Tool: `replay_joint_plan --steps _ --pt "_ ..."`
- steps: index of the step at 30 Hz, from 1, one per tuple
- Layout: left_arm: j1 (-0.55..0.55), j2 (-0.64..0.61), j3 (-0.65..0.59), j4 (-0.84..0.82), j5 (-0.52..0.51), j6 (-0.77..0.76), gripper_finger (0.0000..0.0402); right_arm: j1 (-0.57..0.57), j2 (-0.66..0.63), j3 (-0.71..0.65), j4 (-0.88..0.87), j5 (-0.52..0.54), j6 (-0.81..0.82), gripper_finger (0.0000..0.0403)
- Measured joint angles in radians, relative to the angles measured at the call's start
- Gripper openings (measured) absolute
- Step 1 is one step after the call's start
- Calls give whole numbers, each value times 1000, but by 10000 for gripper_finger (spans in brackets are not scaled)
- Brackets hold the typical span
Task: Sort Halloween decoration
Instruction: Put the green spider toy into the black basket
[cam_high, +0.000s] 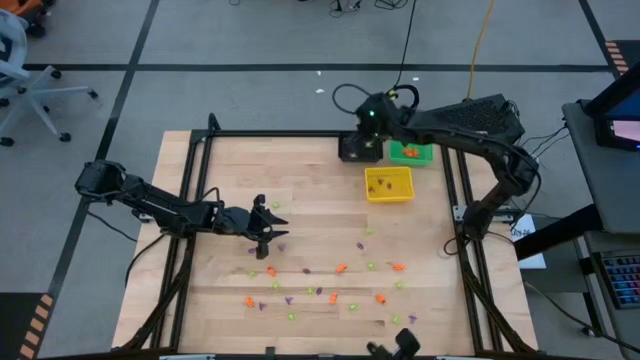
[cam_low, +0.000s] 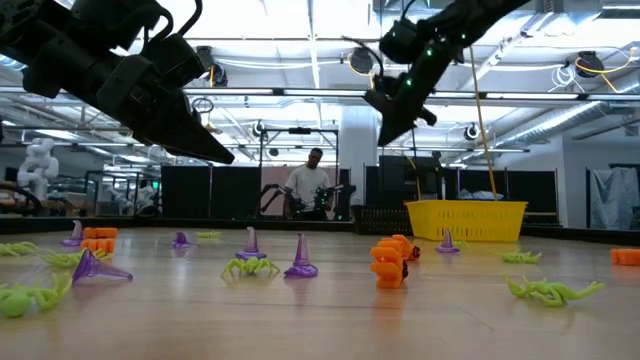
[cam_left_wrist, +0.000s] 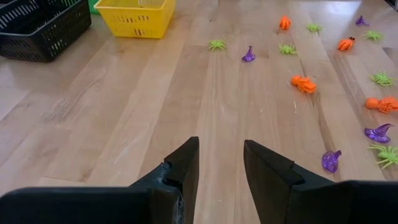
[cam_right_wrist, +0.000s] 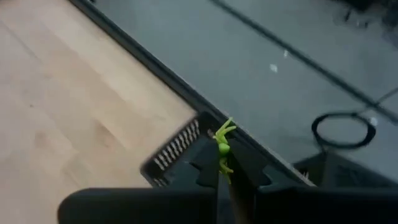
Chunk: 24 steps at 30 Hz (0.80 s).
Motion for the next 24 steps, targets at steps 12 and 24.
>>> replay_joint_plan --steps 12,24 --pt "-5 0 0 1 0 0 128 -54 117 0 -24 -76 35 4" --pt "-5 0 0 1 0 0 128 -62 227 0 -30 -76 45 4"
